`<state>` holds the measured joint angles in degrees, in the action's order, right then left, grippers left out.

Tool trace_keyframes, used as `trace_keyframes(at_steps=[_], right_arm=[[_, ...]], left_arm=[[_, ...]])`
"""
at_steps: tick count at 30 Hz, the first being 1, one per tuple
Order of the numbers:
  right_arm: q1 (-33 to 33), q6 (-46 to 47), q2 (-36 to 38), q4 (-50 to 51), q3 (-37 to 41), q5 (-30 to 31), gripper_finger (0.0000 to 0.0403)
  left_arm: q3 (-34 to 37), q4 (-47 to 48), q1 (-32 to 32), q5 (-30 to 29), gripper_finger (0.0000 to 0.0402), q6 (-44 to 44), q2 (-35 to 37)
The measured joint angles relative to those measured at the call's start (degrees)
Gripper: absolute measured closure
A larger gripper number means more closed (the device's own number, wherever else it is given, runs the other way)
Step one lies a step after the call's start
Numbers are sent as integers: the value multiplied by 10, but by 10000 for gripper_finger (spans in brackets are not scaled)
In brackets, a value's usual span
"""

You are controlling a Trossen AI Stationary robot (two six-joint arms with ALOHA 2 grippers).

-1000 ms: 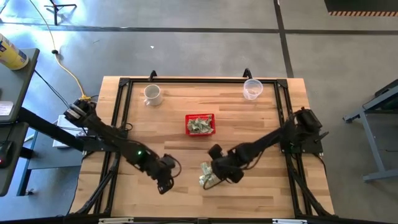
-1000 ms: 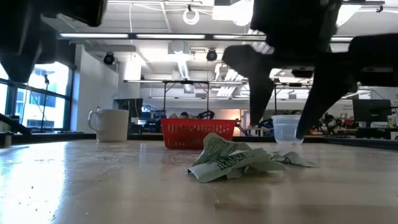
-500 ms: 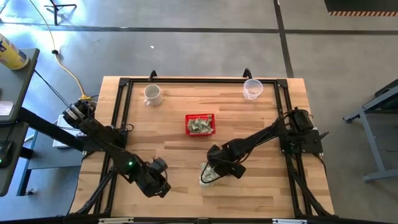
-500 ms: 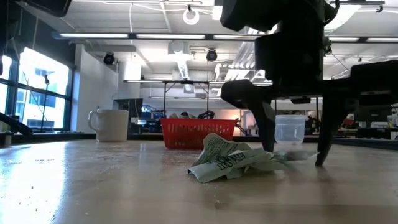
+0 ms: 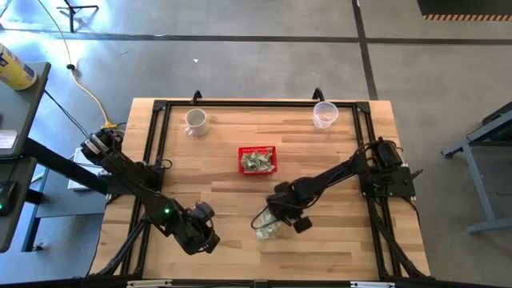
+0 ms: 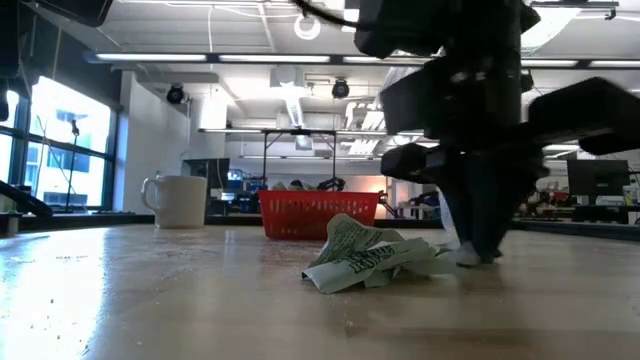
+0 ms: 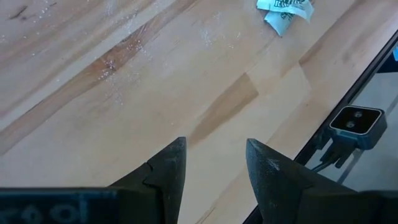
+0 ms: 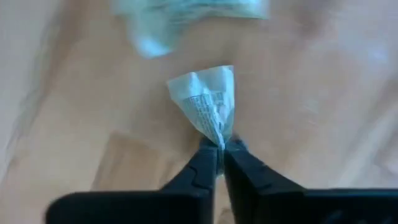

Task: Pick and place items into bin
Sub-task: Put the stevia packet into the red bin

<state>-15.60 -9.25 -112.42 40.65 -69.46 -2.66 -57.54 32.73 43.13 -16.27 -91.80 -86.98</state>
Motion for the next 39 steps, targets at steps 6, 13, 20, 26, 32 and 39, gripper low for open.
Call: trace_keyframes(at_steps=[6,13,20,26,32,39], right_arm=[[43,117,47,-68,5,70,381],[168,179,114,-125,3,157,391],[246,196,113,-162,3,104,388],[232,217,114,-234,3,61,327],[207,210,121,-171,3,110,210],[112,151,190,28,2,170,131]], left_arm=[[0,3,0,0,202,30,0],[0,4,0,0,202,69,0],[0,23,-24,-24,202,101,0],[0,-6,-104,7,202,239,-16],[0,-125,-190,92,202,391,-52],[-2,-319,-223,127,202,605,-116]])
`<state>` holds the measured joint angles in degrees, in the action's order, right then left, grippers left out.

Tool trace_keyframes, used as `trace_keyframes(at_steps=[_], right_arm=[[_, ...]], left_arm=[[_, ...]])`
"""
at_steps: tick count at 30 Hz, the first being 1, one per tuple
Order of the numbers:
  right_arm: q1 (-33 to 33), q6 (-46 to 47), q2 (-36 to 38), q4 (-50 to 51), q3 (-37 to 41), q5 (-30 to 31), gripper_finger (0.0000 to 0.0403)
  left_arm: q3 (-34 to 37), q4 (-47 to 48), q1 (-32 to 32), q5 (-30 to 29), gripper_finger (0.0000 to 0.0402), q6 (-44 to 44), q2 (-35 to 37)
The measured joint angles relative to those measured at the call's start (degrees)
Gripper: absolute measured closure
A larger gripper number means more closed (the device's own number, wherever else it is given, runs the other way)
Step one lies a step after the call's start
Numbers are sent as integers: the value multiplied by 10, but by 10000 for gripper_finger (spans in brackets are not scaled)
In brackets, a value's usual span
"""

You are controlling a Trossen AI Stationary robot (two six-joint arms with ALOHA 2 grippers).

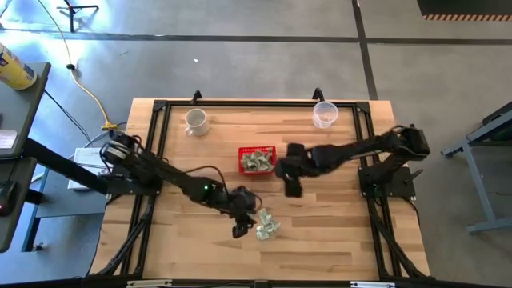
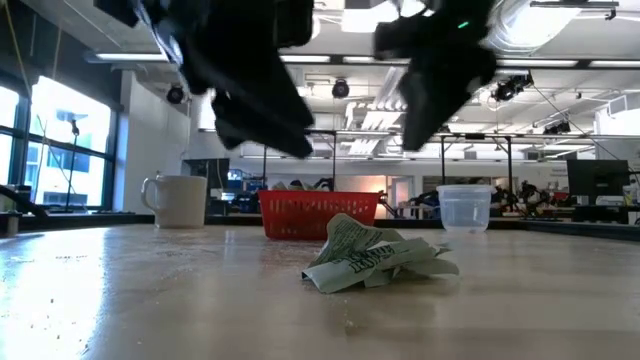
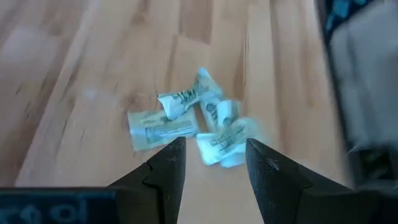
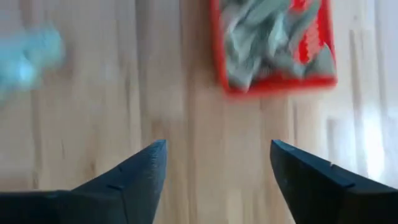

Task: Pick and place items into bin
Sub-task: Put the stevia packet into the red bin

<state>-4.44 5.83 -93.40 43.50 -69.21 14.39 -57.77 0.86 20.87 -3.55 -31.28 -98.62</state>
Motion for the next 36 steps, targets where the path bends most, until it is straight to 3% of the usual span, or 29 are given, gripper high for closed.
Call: trace_keyframes(at_steps=[6,13,18,22,28,36], right_arm=[[-119,56,42,131,0,82,113],[-226,240,61,159,0,163,93],[-270,335,61,178,0,168,83],[-288,413,61,200,0,172,82],[-306,482,56,201,0,173,81],[-308,482,36,201,0,177,81]], left_arm=[[-22,18,1,11,200,197,-55],[-76,25,0,-75,153,350,-95],[-109,66,-22,-24,119,384,-134],[-116,82,-51,26,120,409,-153],[-117,103,-92,82,178,406,-159],[-118,125,-95,79,341,425,-157]])
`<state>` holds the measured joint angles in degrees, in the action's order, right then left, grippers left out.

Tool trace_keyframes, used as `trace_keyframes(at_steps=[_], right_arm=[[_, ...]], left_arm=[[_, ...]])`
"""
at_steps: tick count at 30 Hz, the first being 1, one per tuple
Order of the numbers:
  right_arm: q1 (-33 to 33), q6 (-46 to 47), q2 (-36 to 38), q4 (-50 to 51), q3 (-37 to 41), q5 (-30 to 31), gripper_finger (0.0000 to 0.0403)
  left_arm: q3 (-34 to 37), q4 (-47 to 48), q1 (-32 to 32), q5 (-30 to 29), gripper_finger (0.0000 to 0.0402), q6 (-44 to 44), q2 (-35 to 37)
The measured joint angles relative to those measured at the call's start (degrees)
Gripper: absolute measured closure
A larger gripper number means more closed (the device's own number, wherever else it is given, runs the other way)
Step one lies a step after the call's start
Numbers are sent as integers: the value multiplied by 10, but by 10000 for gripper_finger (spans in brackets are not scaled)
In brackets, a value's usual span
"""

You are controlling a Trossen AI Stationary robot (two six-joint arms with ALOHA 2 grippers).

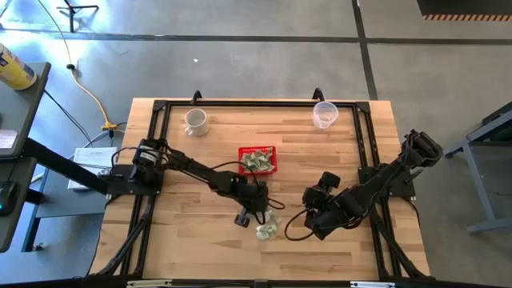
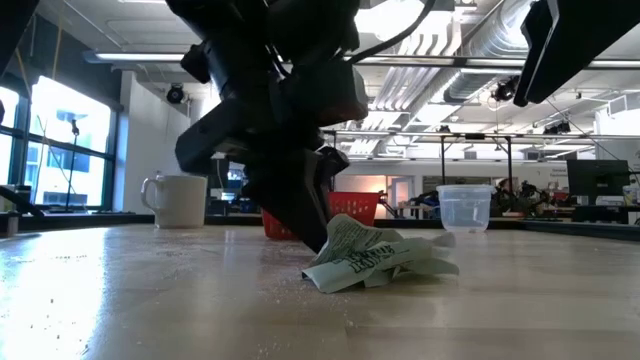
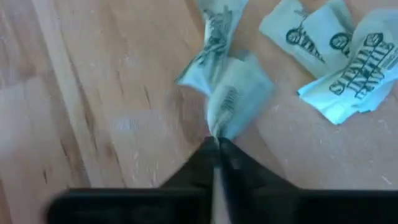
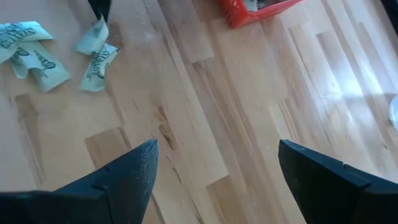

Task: Pick and place items into bin
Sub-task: Put the stevia packet into the red bin

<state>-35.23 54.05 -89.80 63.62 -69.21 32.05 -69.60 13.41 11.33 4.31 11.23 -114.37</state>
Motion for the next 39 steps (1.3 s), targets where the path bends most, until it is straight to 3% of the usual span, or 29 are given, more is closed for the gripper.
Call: trace_keyframes(at_steps=[2,8,11,15,18,21,25,28,31,34,36,39], right_arm=[[1,1,-2,1,0,6,81],[1,1,-3,4,2,23,82],[3,2,-4,4,8,24,82],[4,14,-4,-6,26,25,82],[4,14,-4,-37,49,12,82],[4,12,-4,-99,74,-19,82],[5,10,-4,-180,106,-35,82],[13,-60,-5,-271,123,-30,82],[28,-215,-19,-382,132,-45,82],[51,-355,-48,-452,129,-69,82],[72,-391,-67,-480,128,-96,82],[111,-359,-92,-487,128,-152,82]], left_arm=[[0,26,1,-1,378,-14,10],[-77,226,3,-34,360,-106,55],[-139,311,1,-114,379,-107,96],[-172,313,-55,-213,379,-46,120],[-165,329,-136,-170,361,-20,116],[-150,337,-205,-99,327,-64,91],[-140,344,-232,23,281,-123,78],[-143,400,-210,19,246,-153,80],[-145,480,-167,14,212,-173,110],[-117,486,-90,8,186,-208,168],[-78,475,-34,-6,171,-258,208],[-4,425,39,-40,155,-379,269]])
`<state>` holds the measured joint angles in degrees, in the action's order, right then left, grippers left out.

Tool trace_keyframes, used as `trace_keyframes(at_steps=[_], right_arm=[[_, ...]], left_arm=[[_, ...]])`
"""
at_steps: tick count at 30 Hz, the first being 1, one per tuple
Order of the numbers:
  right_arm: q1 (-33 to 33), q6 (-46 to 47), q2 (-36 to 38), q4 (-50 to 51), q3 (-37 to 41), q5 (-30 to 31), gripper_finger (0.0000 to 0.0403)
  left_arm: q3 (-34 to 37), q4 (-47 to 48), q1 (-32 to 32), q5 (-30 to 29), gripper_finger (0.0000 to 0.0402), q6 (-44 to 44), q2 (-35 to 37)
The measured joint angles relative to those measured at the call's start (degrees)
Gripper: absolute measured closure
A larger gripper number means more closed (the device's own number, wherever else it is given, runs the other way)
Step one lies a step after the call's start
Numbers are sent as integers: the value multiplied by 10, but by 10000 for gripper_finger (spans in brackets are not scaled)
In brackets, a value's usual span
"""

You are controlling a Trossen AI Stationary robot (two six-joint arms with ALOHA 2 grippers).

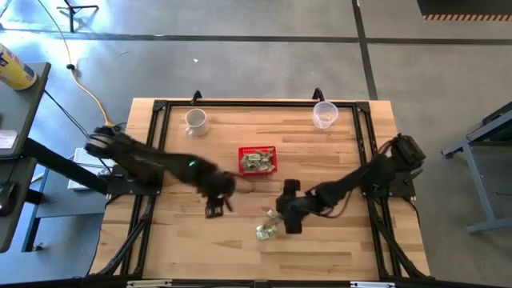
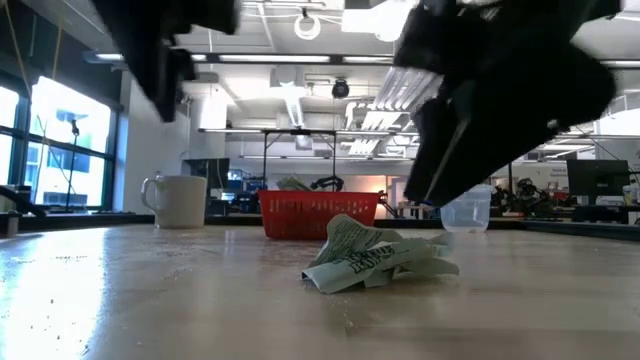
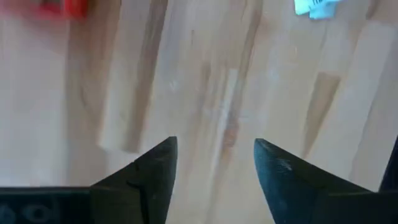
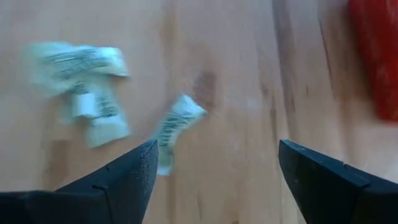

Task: Pick and place items into bin
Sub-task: Put the stevia packet into the red bin

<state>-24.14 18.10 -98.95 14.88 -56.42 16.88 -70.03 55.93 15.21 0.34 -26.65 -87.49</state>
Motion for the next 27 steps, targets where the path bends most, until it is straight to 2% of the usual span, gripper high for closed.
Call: trace_keyframes(at_steps=[4,7,10,13,15,19,23,27], right_arm=[[26,71,-24,-3,0,-44,82],[18,90,-36,-20,0,-68,82],[-2,110,-39,-45,-5,-65,82],[-22,148,-46,-48,-15,-14,82],[-28,174,-66,-53,-23,16,84],[-29,205,-130,-62,-48,35,101],[-28,231,-159,-18,-90,52,147],[-18,216,-161,58,-127,54,247]], left_arm=[[90,-81,80,-41,147,-169,54],[126,-117,125,-77,151,-238,69],[139,-124,145,-88,159,-258,69],[143,-126,149,-90,167,-263,69],[143,-125,148,-103,171,-262,69],[143,-126,148,-128,176,-259,69],[143,-125,148,-127,177,-258,69],[143,-126,148,-126,177,-261,69]])
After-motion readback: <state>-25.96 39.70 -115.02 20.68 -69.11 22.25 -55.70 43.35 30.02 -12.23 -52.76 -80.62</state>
